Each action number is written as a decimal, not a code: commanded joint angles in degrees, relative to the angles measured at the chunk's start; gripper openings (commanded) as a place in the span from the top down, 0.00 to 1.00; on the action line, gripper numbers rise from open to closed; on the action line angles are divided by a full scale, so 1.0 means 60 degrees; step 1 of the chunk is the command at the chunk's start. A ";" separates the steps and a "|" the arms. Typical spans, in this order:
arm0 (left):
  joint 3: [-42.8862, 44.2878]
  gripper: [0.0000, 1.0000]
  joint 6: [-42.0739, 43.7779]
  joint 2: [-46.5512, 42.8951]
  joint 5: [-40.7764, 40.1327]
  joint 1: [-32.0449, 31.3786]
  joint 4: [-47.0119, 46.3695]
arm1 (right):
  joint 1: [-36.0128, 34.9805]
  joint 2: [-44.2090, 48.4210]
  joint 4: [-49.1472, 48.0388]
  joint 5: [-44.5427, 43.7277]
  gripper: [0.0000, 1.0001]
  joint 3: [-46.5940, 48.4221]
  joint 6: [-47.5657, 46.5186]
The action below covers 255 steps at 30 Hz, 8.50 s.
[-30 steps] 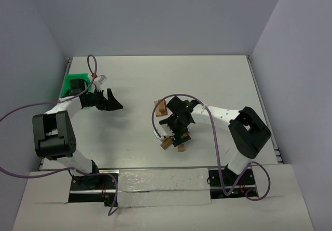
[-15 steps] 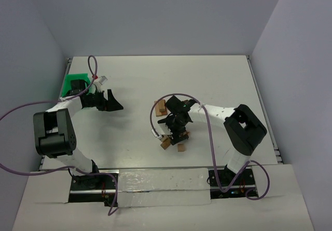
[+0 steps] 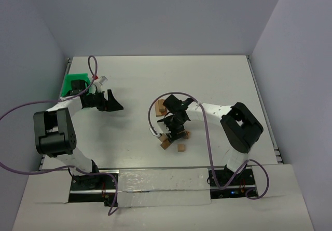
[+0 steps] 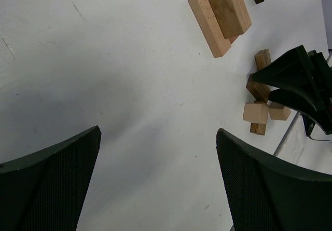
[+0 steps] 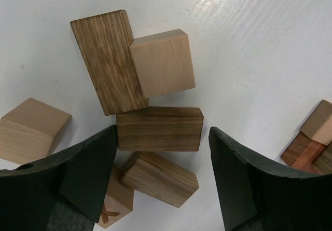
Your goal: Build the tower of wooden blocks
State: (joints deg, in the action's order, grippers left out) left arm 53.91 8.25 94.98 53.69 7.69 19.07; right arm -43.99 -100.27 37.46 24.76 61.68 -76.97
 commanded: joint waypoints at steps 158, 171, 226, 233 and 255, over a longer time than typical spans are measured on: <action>0.3686 0.22 1.0856 0.1279 -0.2957 -0.9613 0.4982 | 0.7009 0.5241 0.0100 0.2597 0.00 -0.1017 0.7863; 0.2593 0.21 0.9954 0.1765 -0.3275 -1.0274 0.3225 | 0.7831 0.4850 -0.0007 0.2626 0.00 -0.1554 0.7571; 0.6307 0.67 0.5508 0.1881 -0.3809 -0.5885 0.3170 | 0.7859 0.4409 -0.1304 0.3033 0.00 -0.1613 0.8944; 0.7465 0.66 0.5847 0.2847 -0.4085 -0.5863 0.3755 | 0.7862 0.4300 -0.1661 0.2897 0.00 -0.1660 0.9477; 0.6982 0.60 0.5254 0.3323 -0.4253 -0.6694 0.3389 | 0.7844 0.4157 -0.1867 0.2670 0.00 -0.1645 0.9770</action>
State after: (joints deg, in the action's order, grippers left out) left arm 95.61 40.99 114.30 28.32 -32.34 40.86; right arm 2.94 -75.59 28.25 40.97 52.05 -18.87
